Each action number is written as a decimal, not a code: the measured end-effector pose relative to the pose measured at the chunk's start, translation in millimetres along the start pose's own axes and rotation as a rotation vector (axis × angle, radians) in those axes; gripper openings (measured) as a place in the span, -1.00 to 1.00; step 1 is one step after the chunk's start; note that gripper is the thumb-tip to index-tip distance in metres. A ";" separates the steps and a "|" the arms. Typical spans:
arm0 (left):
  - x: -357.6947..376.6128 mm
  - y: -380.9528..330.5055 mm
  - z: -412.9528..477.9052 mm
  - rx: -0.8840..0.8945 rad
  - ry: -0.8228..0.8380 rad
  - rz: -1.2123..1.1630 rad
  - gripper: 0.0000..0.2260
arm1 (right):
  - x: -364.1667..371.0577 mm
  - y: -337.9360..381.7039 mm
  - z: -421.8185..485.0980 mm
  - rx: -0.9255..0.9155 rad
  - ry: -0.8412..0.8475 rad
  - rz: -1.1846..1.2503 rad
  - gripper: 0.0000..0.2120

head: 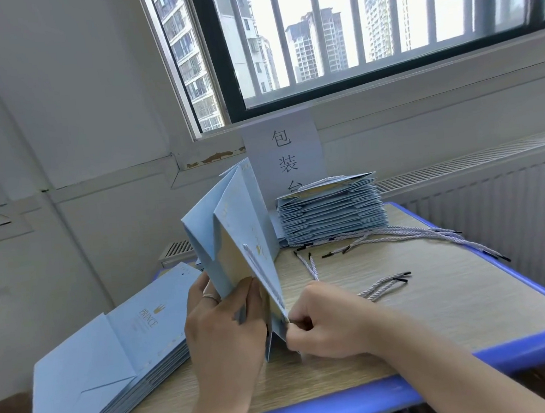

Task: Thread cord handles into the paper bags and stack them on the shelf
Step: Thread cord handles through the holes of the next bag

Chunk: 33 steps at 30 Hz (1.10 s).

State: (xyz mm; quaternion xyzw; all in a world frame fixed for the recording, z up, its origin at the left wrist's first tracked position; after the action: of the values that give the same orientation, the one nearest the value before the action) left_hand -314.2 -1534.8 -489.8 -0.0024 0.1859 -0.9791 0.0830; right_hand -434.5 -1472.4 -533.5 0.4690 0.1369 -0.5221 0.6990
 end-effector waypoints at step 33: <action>-0.5 -26.2 129.4 -0.337 0.290 0.210 -0.75 | 4.4 2.4 0.0 -0.202 -0.129 -0.160 -0.59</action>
State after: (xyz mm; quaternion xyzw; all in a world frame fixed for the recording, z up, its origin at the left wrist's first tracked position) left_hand -313.3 -1557.7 -359.8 0.1435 0.3557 -0.9104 0.1551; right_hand -430.6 -1475.1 -535.3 0.3491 0.1804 -0.5888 0.7063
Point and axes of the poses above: each hand's wrist, its own z-axis towards the middle knuckle, its own x-axis out of the palm, y = z × x, the point moved 7 cm from there along z, towards the middle knuckle, and after that the axes turned 15 degrees about -y, right-handed, at the moved point
